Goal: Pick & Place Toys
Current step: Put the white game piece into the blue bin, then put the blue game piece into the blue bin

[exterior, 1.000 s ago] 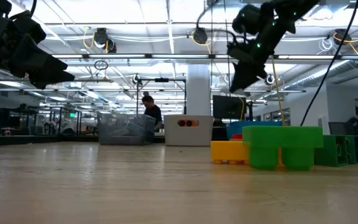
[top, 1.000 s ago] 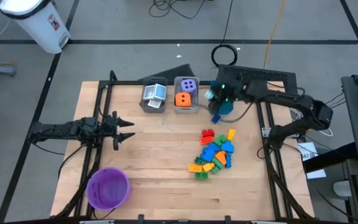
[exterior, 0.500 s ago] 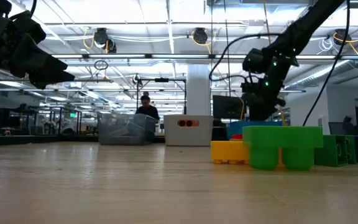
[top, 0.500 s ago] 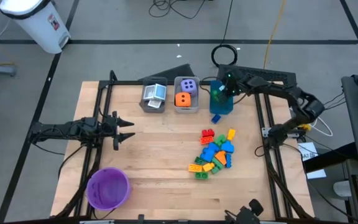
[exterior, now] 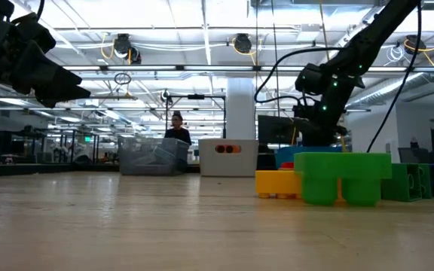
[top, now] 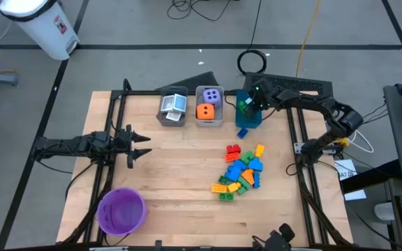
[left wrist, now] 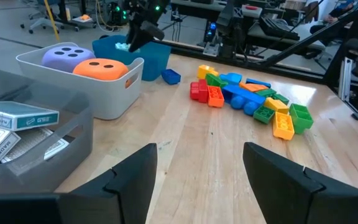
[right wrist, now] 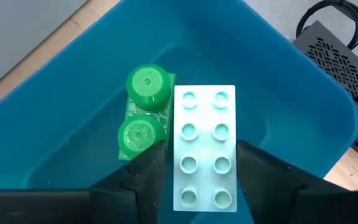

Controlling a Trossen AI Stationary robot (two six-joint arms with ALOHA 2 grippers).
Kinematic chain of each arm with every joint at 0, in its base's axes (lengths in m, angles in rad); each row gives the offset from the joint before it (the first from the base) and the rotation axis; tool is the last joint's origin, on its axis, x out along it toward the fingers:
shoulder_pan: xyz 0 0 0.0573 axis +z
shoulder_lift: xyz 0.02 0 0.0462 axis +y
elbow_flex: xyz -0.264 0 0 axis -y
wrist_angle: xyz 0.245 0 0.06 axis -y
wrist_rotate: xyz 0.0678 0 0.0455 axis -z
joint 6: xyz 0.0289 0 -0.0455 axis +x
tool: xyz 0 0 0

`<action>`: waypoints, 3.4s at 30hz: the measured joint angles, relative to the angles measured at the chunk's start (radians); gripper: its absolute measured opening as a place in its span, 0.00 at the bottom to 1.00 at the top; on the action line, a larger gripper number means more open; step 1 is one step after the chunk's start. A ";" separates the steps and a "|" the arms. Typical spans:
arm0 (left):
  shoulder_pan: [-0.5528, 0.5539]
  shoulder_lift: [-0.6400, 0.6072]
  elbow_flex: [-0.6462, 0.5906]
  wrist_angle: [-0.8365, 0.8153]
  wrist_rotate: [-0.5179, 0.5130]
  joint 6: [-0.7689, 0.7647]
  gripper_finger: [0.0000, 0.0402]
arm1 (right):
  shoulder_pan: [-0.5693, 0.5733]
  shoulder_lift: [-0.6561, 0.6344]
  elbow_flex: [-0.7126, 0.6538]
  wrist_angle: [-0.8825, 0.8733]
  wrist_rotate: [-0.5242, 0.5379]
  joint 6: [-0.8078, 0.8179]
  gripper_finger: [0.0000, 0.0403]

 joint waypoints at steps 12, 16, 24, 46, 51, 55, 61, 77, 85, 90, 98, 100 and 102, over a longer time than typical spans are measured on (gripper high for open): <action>0.000 0.000 0.000 0.000 0.000 0.000 0.61 | 0.003 -0.030 0.000 0.041 0.001 0.003 0.60; 0.000 0.000 0.000 0.000 0.000 0.000 0.61 | 0.040 -0.114 0.000 0.014 0.000 -0.014 0.65; 0.000 0.000 0.000 0.000 0.000 0.000 0.61 | 0.301 -0.284 0.001 -0.014 -0.002 -0.096 0.68; 0.000 0.000 0.000 0.000 0.000 0.000 0.61 | 0.934 -0.102 -0.003 -0.081 -0.080 -0.120 0.68; 0.000 0.000 0.000 0.000 0.000 0.000 0.61 | 1.005 -0.055 -0.018 -0.085 -0.080 -0.131 0.68; 0.000 0.000 0.000 0.000 0.000 0.000 0.61 | 1.045 -0.028 -0.018 -0.085 -0.079 -0.135 0.68; 0.000 0.000 0.000 0.000 0.000 0.000 0.61 | 1.055 -0.028 -0.019 -0.083 -0.013 -0.173 0.68; 0.000 0.000 0.000 0.000 0.000 0.000 0.61 | 1.067 -0.041 -0.053 -0.073 -0.054 -0.173 0.68; 0.000 0.000 0.000 0.000 0.000 0.000 0.61 | 1.070 -0.057 -0.034 -0.080 -0.054 -0.149 0.67; 0.000 0.000 0.000 0.000 0.000 0.000 0.61 | 1.087 -0.062 -0.026 -0.078 -0.121 -0.103 0.64; 0.000 0.000 0.000 0.000 0.000 0.000 0.61 | 1.113 -0.003 -0.026 -0.071 -0.126 -0.087 0.61; 0.000 0.000 0.000 0.000 0.000 0.000 0.61 | 1.113 0.010 -0.024 -0.071 -0.129 -0.098 0.61; 0.000 0.000 0.000 0.000 0.000 0.000 0.61 | 1.113 0.026 -0.025 -0.071 -0.122 -0.121 0.61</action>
